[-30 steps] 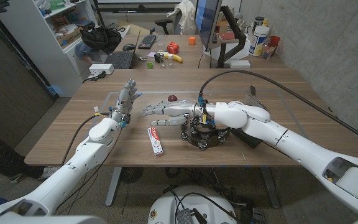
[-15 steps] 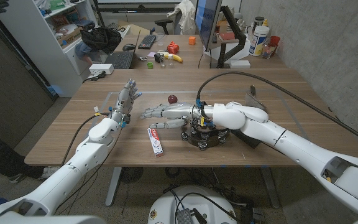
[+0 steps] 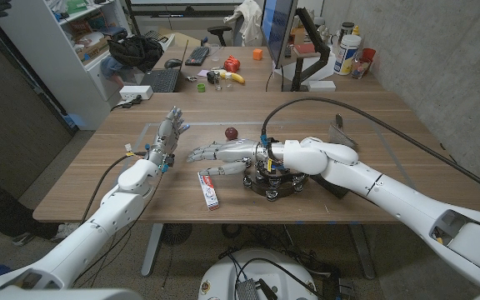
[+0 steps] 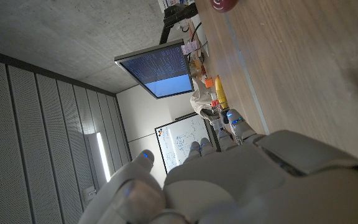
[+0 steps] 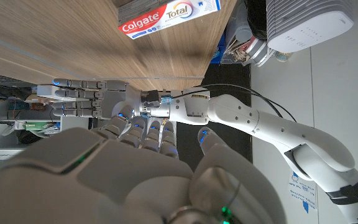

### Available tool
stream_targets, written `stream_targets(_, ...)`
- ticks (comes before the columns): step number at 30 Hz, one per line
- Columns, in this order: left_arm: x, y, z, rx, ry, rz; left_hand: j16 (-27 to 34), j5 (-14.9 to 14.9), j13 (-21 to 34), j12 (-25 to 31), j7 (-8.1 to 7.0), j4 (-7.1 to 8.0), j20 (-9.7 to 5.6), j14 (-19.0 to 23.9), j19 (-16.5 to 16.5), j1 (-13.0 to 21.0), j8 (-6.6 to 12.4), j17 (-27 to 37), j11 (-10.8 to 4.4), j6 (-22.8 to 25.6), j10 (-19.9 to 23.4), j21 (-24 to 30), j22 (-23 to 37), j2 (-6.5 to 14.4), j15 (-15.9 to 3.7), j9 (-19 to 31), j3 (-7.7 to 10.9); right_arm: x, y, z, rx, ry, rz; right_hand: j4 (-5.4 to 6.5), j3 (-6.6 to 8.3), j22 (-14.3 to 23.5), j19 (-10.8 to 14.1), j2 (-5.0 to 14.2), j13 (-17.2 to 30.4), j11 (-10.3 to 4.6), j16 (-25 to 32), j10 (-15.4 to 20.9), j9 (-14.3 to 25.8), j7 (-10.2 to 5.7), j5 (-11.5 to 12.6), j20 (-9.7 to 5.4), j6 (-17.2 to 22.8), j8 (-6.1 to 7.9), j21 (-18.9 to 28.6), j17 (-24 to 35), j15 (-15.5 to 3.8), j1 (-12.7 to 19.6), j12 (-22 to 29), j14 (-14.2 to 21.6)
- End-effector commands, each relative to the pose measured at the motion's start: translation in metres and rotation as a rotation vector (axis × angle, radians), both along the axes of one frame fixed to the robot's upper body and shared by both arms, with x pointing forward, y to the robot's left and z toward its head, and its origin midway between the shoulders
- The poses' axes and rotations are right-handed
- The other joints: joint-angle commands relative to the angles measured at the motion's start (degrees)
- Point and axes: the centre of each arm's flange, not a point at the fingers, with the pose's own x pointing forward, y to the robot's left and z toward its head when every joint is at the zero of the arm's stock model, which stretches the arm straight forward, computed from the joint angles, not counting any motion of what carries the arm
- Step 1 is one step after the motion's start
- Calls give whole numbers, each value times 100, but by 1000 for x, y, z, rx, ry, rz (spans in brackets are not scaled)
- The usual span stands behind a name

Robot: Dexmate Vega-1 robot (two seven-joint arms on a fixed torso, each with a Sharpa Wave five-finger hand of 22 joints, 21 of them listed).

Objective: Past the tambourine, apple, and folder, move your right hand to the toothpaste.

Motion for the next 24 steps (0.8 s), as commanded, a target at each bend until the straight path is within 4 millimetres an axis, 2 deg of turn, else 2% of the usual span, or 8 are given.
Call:
stream_targets(1,-1,3,-1,-4,-1,5,-8,40,19,20,-2,-6,-106,-850,-1036,-31,26,18,47,-682,-615,-5,15,599,-153,19,-20,1,4,-2,-14,-12,-3,-15,26,24,-28,176,17,-25,-14,-42,16,-4,-16,-628,14,13,-21,1,-230,73,-18,-51)
stream_targets(24,2,7,-7,-11,12,6,-11,44,19,17,-4,-5,-96,-848,-1032,-31,25,18,46,-679,-617,-23,16,601,-146,19,-36,5,13,-11,-50,-11,-10,-60,29,25,-29,150,17,-17,-13,-85,20,-2,-29,-572,-21,11,-65,6,-209,116,-15,-86)
